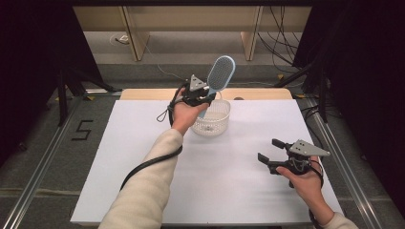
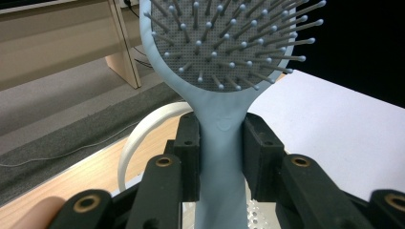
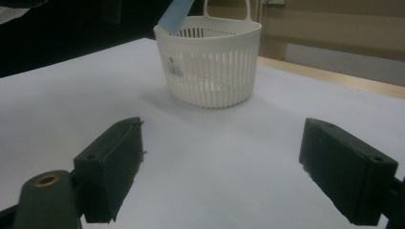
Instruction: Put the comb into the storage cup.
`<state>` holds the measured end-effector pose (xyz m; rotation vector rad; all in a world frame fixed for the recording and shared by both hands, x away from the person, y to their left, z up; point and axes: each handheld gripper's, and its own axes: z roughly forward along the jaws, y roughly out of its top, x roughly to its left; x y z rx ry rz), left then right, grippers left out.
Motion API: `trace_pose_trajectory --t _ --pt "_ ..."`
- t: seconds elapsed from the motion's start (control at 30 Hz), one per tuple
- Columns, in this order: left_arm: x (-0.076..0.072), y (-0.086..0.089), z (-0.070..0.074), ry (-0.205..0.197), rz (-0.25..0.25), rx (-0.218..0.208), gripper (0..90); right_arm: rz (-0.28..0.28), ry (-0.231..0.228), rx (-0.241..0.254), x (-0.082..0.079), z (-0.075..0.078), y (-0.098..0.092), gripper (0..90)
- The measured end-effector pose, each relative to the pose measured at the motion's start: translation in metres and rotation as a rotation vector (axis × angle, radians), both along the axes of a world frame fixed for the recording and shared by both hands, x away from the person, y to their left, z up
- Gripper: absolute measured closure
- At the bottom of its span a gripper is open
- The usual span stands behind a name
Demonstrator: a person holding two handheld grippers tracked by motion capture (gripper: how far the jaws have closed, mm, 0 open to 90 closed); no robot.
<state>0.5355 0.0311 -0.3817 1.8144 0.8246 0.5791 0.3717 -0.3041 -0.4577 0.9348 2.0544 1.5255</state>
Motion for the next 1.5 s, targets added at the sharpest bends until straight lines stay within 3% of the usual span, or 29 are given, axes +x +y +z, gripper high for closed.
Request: trace_pose_trajectory --t 1.5 --pt "0.000 -0.003 -0.012 0.007 -0.027 0.033 69.9 0.000 0.001 0.007 0.000 0.000 0.000 15.7"
